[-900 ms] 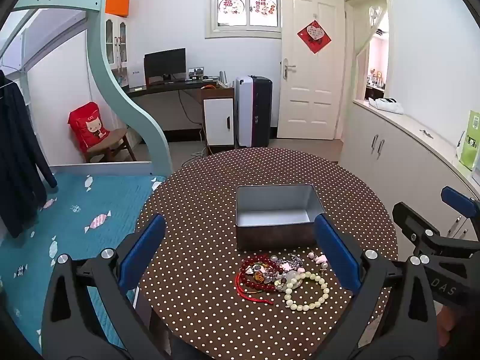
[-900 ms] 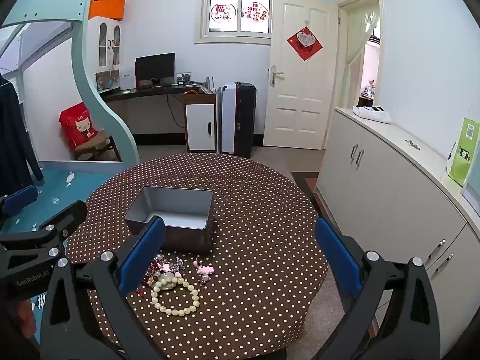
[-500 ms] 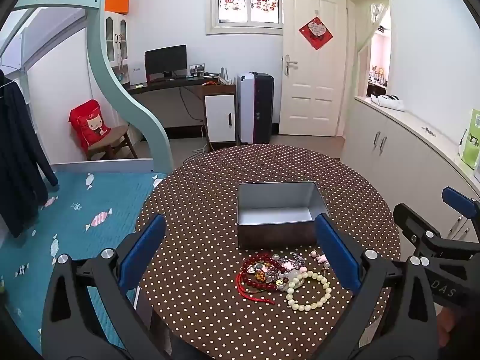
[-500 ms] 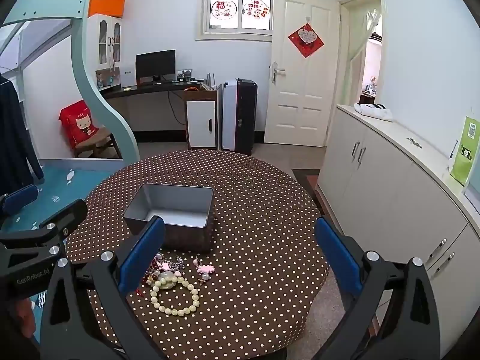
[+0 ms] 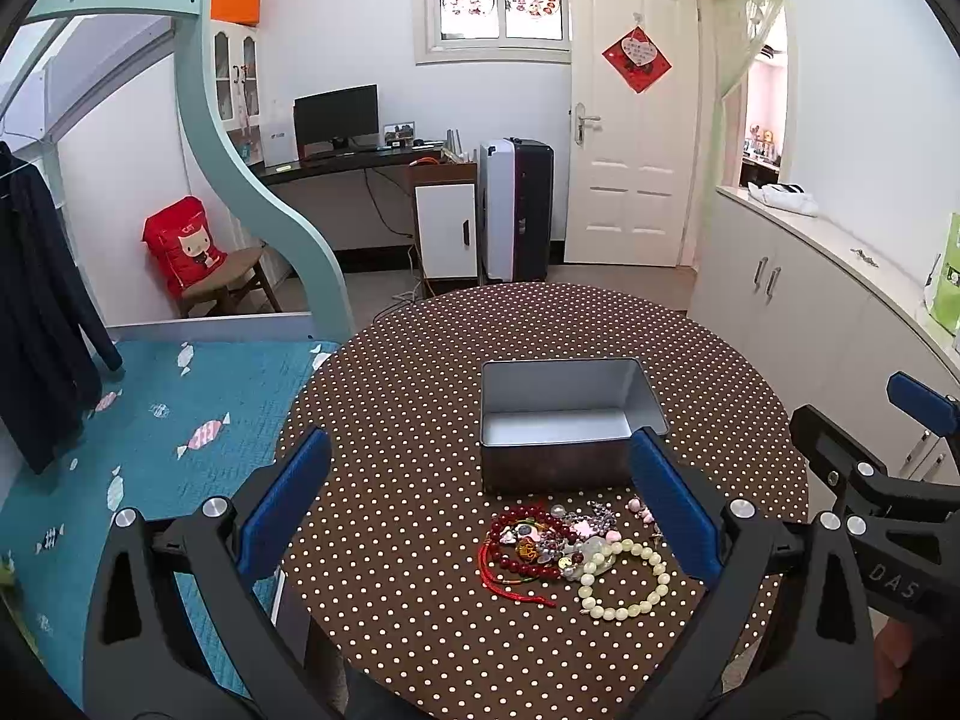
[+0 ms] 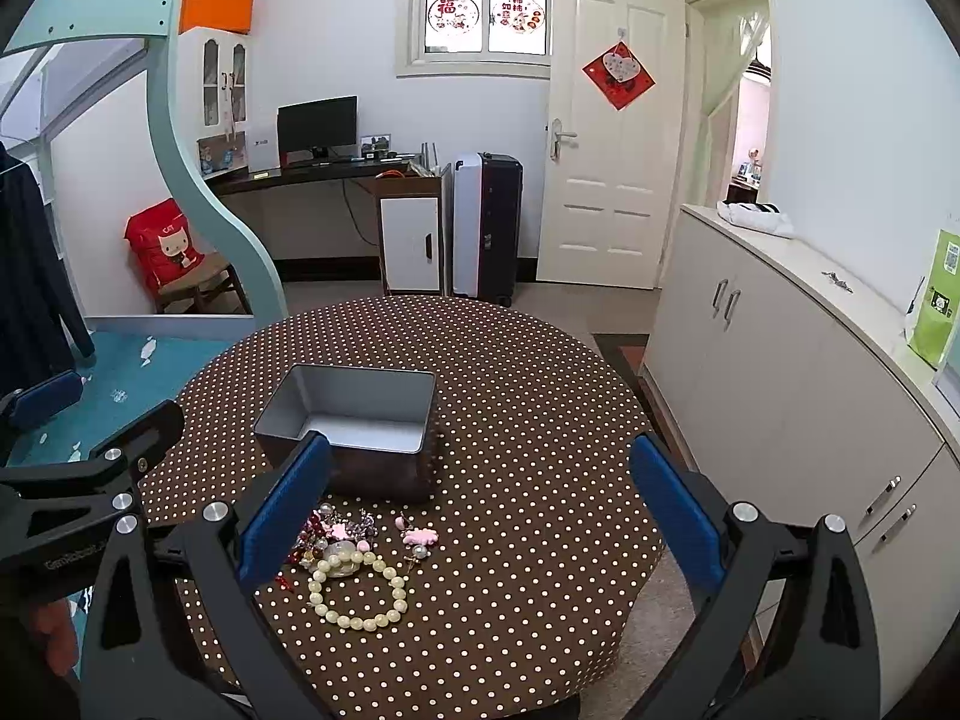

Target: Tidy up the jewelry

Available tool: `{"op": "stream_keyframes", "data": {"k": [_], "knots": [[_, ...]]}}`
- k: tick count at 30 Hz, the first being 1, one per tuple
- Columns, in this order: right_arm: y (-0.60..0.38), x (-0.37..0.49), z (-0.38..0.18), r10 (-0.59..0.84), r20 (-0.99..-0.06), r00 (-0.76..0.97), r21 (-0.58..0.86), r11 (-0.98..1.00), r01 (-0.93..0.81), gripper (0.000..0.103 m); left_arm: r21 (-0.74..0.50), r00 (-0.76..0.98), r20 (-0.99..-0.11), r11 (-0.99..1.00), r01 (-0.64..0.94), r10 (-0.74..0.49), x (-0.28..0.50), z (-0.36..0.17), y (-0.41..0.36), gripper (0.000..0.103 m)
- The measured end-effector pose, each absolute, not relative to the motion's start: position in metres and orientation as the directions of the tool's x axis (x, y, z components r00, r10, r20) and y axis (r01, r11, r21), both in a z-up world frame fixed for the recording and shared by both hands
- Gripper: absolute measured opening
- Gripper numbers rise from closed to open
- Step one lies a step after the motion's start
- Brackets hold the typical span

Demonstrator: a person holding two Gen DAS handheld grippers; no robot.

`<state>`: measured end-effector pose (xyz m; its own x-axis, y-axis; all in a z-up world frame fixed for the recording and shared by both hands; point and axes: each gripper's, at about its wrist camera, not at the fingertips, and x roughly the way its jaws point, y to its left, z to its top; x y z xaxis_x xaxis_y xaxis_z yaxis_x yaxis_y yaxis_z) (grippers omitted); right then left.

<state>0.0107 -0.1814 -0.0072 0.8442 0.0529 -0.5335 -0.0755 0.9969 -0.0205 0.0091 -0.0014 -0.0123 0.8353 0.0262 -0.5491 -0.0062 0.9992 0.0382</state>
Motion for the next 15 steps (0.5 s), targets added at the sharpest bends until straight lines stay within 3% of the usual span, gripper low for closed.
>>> {"op": "stream_keyframes", "data": {"k": [15], "knots": [[-0.1797,0.0127,-0.0079,0.051,-0.541,0.839,-0.021,0.997,-0.074,0.096,0.028,0.824,-0.567,1.0,-0.005,0.02,0.0119,-0.011,0.0013,0.098]]}}
